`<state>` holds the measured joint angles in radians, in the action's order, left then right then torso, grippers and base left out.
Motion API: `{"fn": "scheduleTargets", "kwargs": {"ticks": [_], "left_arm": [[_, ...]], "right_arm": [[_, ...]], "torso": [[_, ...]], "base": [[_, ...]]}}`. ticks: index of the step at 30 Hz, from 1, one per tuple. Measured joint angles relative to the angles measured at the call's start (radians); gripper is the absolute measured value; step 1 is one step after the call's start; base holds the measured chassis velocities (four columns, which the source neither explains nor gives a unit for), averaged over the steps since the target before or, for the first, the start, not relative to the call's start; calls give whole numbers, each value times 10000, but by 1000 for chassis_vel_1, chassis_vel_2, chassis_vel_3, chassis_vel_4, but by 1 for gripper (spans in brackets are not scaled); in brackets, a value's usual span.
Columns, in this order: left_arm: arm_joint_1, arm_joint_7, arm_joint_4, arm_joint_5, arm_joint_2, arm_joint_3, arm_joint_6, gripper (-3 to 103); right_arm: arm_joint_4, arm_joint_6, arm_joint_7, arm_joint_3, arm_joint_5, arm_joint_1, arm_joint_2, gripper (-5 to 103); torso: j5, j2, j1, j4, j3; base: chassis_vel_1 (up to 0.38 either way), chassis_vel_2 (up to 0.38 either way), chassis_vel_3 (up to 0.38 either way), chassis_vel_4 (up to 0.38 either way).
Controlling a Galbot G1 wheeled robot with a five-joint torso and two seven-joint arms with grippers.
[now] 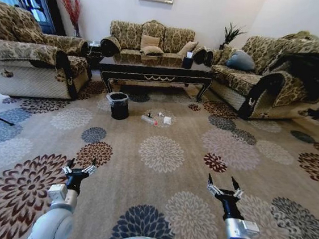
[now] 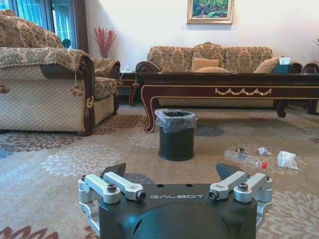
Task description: Move to the front of the table and pick up the trash from the floor, then place it into the trash bin.
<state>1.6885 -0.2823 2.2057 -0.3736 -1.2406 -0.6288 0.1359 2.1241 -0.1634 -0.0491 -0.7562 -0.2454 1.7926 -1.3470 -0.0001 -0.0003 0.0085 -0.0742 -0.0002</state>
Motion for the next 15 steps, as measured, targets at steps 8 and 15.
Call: {"fn": "scheduleTargets", "kwargs": {"ticks": [8, 15], "left_arm": [[60, 46, 1, -33, 25, 5, -257, 100], [98, 83, -36, 20, -39, 55, -423, 100]], "right_arm": [[-47, -4, 102, 3, 141, 40, -10, 100], [-96, -24, 106, 17, 206, 19, -1, 100]], "torso": [[0, 0, -6, 0, 8], [1, 0, -6, 0, 33]], "base": [[0, 0, 0, 0], [-12, 29, 21, -15]]}}
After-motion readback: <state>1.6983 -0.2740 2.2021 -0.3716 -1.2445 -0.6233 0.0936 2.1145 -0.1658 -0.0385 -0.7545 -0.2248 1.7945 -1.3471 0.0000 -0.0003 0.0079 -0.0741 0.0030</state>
